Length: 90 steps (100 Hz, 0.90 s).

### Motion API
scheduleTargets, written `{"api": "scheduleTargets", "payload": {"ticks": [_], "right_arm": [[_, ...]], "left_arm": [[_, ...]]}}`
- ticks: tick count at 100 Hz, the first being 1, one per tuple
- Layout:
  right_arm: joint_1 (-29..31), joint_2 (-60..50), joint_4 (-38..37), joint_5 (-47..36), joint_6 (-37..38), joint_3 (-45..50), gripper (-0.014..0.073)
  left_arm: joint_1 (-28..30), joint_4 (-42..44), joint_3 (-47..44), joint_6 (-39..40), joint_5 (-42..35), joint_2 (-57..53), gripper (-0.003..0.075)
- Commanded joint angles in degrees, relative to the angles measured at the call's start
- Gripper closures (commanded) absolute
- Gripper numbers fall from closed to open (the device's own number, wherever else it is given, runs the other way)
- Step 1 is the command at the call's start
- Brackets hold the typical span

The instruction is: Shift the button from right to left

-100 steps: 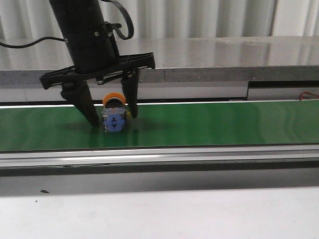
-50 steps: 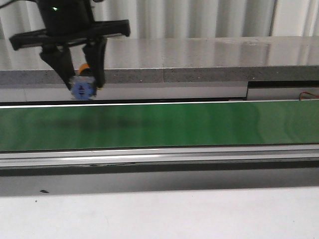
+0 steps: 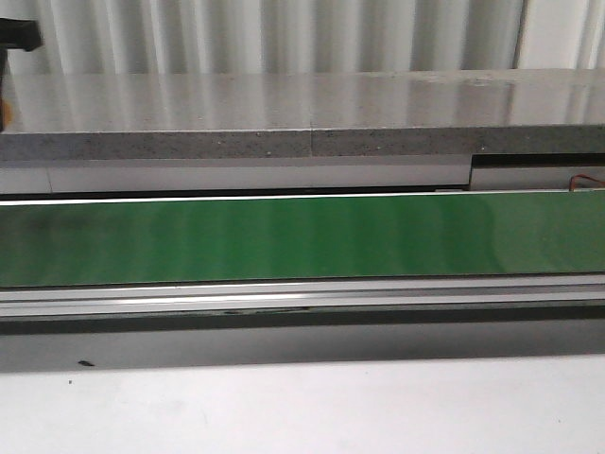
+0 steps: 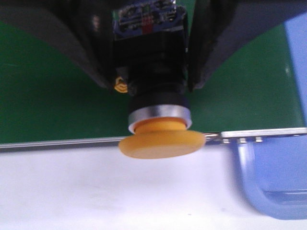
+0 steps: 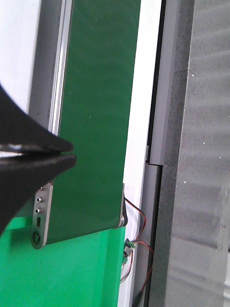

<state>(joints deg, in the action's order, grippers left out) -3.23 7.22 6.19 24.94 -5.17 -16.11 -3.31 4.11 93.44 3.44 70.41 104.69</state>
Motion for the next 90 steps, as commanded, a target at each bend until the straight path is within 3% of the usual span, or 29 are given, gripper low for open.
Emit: {"api": "scheduleTargets", "payload": {"ticks": [1, 29, 44, 90], "right_arm": [[-0.08, 0.43, -0.31, -4.66, -0.46, -1.35, 0.066], [-0.08, 0.43, -0.31, -4.66, -0.46, -1.35, 0.066], [-0.08, 0.43, -0.31, -4.66, -0.46, -1.35, 0.066], [-0.08, 0.43, -0.31, -4.66, -0.46, -1.35, 0.066]], "left_arm": [[4.5, 0.24, 1.89, -4.54, 2.11, -3.35, 0.0722], [17.73, 0.24, 0.12, -18.29, 2.11, -2.42, 0.0722], [22.3, 0.24, -1.24, -20.02, 2.01, 0.43, 0.0722], [25.41, -0.17, -2.09, -20.44, -1.21, 12.66, 0.0694]]}}
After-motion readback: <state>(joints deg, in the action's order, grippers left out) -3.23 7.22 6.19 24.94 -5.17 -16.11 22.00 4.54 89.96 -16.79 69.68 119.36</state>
